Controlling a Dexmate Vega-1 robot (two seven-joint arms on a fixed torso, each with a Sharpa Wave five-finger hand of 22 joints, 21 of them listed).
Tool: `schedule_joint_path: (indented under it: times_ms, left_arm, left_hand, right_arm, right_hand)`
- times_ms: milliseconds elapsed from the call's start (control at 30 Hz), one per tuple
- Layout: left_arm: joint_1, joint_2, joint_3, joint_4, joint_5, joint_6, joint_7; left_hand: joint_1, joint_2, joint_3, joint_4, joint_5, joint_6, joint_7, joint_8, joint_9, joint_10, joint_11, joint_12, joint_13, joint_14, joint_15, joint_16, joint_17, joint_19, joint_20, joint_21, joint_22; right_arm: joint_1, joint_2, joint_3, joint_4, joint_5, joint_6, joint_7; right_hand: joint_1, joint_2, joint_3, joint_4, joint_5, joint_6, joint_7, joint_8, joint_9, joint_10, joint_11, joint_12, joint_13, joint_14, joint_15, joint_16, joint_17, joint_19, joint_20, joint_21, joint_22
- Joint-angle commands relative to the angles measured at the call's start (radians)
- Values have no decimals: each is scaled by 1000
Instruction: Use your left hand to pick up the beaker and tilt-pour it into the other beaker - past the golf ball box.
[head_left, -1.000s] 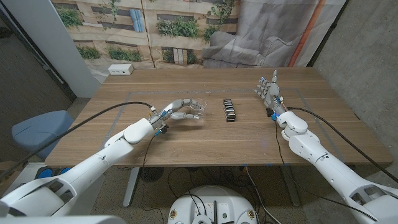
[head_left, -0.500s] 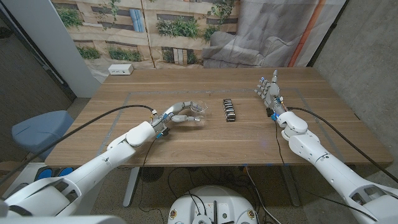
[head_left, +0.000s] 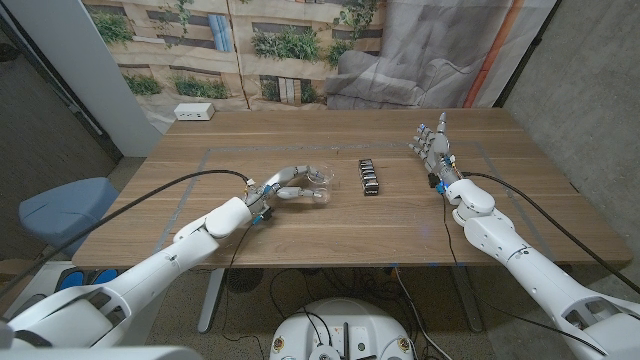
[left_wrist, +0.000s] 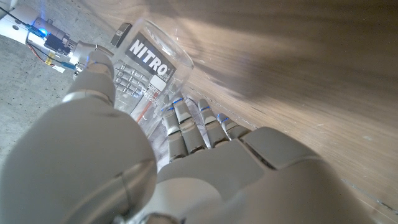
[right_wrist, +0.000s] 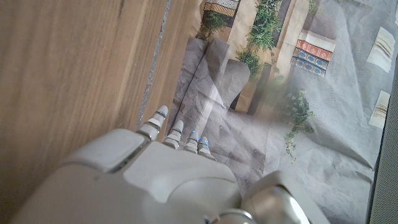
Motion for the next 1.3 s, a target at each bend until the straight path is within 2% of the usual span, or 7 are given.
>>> schedule_joint_path:
  times_ms: [33,300,733,967,1067,1200,1300]
  left_arm:
    - [0,0,24,-7,22,20,12]
    - [8,12,23,-38,31,54,23]
    - [14,31,22,-52,8,71,-3]
    - [11,39,23,-52,-9,75,-30]
    - [9,42,24,-50,-19,76,-47]
    - [7,47,25,-53,-19,85,-56]
    - [-1,48,29,-42,-27,75,-76]
  left_hand:
    - [-14,86,5,-2,1,102,-80,10,1,48,-46,-7,-3,-1,-91,7,0,-6,4,7,3]
    - [-16,86,5,-2,1,108,-79,2,-1,50,-46,-7,-9,3,-92,9,0,-10,7,8,3]
    - [-20,81,8,-2,2,83,-85,-46,-3,18,-45,-21,-31,-21,-82,2,0,-54,23,2,2]
    - [-41,50,0,-1,2,29,-99,-132,-5,-61,-44,-34,-65,-50,-73,1,1,-85,33,6,1]
    - [-43,46,0,-1,3,16,-105,-152,-6,-83,-43,-36,-72,-62,-69,-1,1,-94,38,6,1]
    - [-51,33,-3,-1,4,-26,-96,-199,-6,-124,-41,-36,-89,-81,-61,-1,1,-107,44,7,1]
    - [-54,27,-3,0,4,-47,-102,-228,-5,-148,-40,-34,-101,-98,-58,-1,1,-120,44,5,1]
  right_arm:
    - [0,0,0,0,0,1,0]
    - [0,0,0,0,0,1,0]
    - [0,0,0,1,0,1,0]
    - [0,0,0,0,0,1,0]
    - [0,0,0,0,0,1,0]
    - [0,0,0,1,0,1,0]
    - [0,0,0,1,0,1,0]
  right_hand:
    - [2,90,-6,1,5,-7,-2,6,1,-4,-1,6,5,-5,-20,3,2,-3,6,7,5]
    - [3,90,-6,1,6,-7,-3,5,1,-3,-2,6,5,-4,-17,3,2,-3,5,7,5]
    - [2,90,-6,1,5,-8,-1,5,1,-4,-2,6,5,-4,-19,3,2,-4,5,7,5]
    - [2,90,-6,1,5,-7,-2,6,1,-4,-2,6,5,-4,-20,3,2,-3,5,7,5]
    - [2,90,-6,1,5,-5,-2,6,1,-4,-2,6,5,-5,-20,3,2,-4,5,7,5]
    - [2,89,-6,1,5,-6,-2,6,1,-4,-2,6,5,-4,-19,3,2,-3,5,7,5]
    - [2,90,-6,1,5,-7,-2,6,1,-5,-2,6,5,-4,-19,3,2,-3,5,7,5]
